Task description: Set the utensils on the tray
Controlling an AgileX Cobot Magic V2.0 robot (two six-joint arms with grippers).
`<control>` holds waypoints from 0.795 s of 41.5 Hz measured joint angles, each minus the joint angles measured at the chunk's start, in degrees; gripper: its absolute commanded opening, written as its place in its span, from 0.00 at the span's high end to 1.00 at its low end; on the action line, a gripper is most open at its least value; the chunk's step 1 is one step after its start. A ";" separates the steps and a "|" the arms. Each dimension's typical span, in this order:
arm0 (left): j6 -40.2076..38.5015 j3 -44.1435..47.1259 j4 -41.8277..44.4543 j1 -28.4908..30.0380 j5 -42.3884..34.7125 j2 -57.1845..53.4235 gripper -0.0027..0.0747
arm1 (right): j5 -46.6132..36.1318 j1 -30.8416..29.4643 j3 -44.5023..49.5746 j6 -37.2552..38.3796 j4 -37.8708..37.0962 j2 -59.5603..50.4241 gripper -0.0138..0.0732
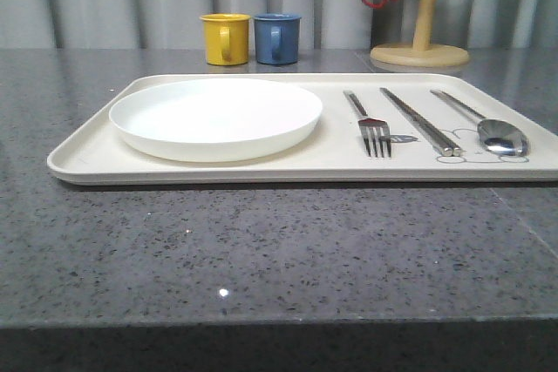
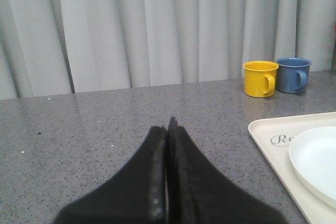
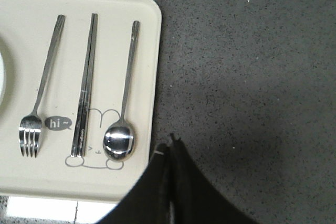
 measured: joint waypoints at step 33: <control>0.00 0.00 0.00 0.00 0.00 0.00 0.99 | -35.23 0.00 57.19 -3.70 -0.38 -58.10 0.92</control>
